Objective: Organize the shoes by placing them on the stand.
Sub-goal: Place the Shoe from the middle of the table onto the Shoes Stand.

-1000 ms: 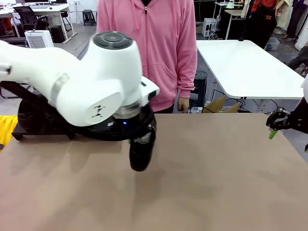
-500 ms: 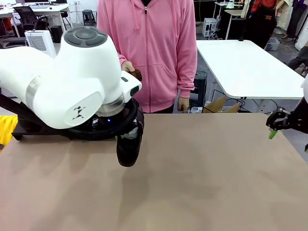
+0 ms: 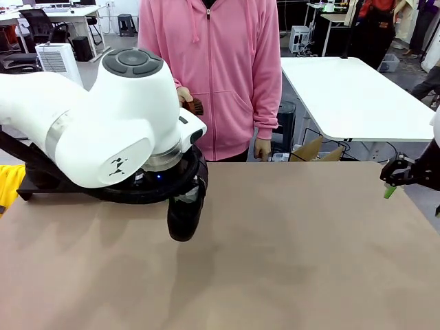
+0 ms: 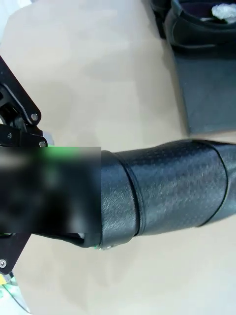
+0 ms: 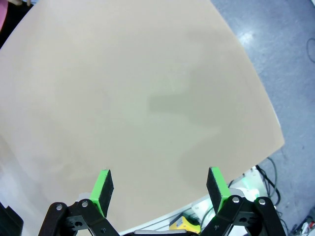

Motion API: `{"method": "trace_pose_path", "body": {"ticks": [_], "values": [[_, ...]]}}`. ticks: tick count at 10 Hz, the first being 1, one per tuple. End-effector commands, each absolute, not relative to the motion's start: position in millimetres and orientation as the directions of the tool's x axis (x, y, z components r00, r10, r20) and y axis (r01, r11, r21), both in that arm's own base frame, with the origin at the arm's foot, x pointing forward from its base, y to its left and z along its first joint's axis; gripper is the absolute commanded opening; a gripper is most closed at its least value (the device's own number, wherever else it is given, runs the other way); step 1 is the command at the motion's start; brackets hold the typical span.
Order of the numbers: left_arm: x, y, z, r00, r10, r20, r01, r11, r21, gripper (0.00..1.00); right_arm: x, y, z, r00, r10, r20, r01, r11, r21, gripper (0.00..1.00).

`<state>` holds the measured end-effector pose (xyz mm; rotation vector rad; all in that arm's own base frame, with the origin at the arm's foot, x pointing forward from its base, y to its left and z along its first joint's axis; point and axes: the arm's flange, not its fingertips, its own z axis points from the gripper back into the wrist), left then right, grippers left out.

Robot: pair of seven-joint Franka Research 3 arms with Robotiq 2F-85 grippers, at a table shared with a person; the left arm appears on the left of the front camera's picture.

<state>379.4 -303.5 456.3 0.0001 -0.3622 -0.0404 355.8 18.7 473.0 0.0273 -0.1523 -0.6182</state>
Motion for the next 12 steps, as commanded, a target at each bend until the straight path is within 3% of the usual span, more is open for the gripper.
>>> {"method": "trace_pose_path", "body": {"ticks": [1,8,12], "values": [[393,-287,466,0.883,-0.029,0.469,0.004,0.999,0.054,0.00,356,19,474,0.805,-0.577,0.136,0.573,0.816,0.074,1.00],[479,-234,477,0.781,0.000,0.625,-0.056,0.996,0.070,0.00,356,19,474,0.805,-0.577,0.136,0.573,0.816,0.074,1.00],[511,-238,468,0.770,0.042,0.637,-0.091,0.995,0.044,0.00,356,19,474,0.805,-0.577,0.136,0.573,0.816,0.074,1.00]]}}
